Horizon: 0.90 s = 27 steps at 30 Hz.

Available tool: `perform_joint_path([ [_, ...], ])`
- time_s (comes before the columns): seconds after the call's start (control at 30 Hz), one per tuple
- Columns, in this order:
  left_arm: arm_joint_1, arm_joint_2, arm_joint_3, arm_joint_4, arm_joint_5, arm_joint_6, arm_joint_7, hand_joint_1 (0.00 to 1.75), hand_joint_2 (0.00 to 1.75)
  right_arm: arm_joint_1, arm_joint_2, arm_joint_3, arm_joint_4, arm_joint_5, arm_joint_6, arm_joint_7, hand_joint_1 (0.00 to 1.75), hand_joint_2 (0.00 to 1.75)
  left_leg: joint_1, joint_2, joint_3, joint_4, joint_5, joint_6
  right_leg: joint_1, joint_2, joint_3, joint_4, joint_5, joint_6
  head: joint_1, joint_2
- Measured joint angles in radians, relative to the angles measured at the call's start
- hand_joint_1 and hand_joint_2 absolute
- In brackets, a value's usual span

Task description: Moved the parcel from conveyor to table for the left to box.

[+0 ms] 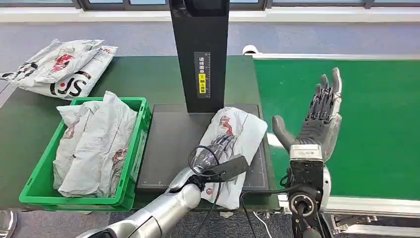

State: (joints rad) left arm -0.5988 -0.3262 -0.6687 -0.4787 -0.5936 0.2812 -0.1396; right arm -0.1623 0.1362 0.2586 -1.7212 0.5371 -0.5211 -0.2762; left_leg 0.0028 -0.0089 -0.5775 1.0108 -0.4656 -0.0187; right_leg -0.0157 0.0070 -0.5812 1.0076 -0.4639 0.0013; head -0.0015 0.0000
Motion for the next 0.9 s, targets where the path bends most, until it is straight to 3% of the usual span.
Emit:
perform_joint_path([
  [0.17,-0.002,-0.003,-0.005,0.022,-0.009,0.006,0.005,0.00,1.75,0.000,0.000,0.000,0.000,-0.004,0.000,-0.002,0.00,1.75,0.000,0.000,0.000,0.000,0.000,0.000,0.000,0.000,0.000,0.000,0.000,0.000,0.000,0.000],
  [0.2,-0.002,-0.003,-0.005,0.026,-0.014,0.011,0.006,0.59,1.75,0.000,0.000,0.000,0.000,-0.005,0.000,-0.003,0.00,1.75,0.000,0.000,0.000,0.000,0.000,0.000,0.000,0.000,0.000,0.000,0.000,0.000,0.000,0.000],
  [0.23,-0.002,-0.003,-0.005,0.028,-0.021,0.016,0.010,1.75,1.75,0.000,0.000,0.000,0.000,-0.005,0.000,-0.003,0.00,1.75,0.000,0.000,0.000,0.000,0.000,0.000,0.000,0.000,0.000,0.000,0.000,0.000,0.000,0.000],
  [0.9,-0.020,-0.003,-0.031,0.073,-0.167,0.055,0.058,1.75,1.75,-0.020,0.000,0.000,-0.005,-0.053,-0.001,-0.027,0.00,1.75,0.000,0.000,0.000,0.000,0.000,0.000,0.000,0.000,0.000,0.000,0.000,0.000,0.000,0.000],
])
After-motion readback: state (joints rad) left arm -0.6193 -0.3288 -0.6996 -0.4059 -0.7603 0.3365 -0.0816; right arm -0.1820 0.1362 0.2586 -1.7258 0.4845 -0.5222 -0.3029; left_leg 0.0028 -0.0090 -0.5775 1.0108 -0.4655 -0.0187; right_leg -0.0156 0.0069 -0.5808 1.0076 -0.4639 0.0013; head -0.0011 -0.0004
